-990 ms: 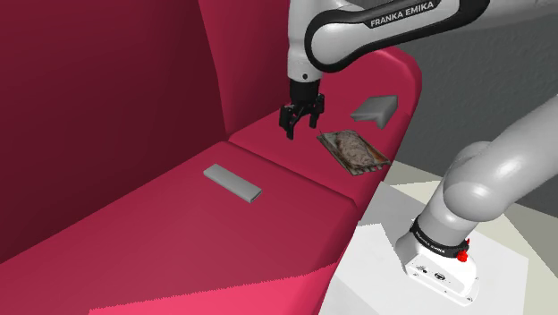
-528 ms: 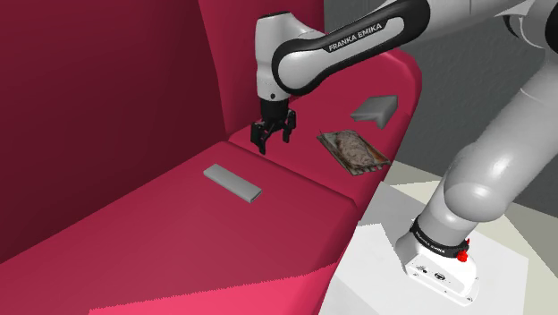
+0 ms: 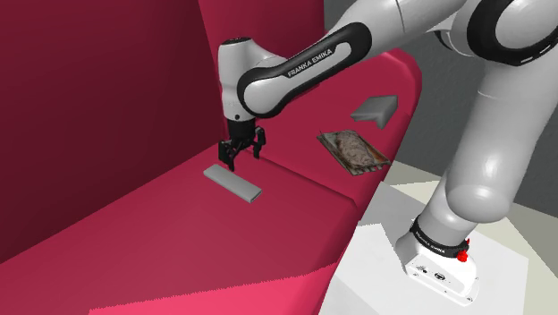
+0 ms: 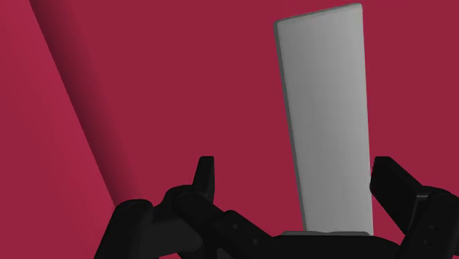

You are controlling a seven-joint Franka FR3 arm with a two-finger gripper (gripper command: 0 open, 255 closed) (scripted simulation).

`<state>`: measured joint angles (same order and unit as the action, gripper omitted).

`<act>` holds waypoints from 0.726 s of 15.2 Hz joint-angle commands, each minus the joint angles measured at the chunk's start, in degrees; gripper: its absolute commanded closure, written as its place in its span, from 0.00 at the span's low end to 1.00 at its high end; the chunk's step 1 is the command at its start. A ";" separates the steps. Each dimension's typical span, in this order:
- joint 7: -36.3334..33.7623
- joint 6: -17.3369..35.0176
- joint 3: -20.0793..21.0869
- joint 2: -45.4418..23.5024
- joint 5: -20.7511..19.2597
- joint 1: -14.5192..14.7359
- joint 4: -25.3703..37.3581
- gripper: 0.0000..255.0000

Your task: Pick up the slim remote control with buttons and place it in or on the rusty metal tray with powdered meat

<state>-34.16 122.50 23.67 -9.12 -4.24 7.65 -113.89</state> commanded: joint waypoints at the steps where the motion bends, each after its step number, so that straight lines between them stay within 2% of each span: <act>1: -1.61 0.92 0.26 -4.16 -1.69 1.17 3.15 0.00; 4: -3.16 1.31 0.22 -8.75 -3.48 2.76 7.24 0.00; 11: -4.26 6.09 -0.51 -11.85 -5.18 3.36 5.31 0.00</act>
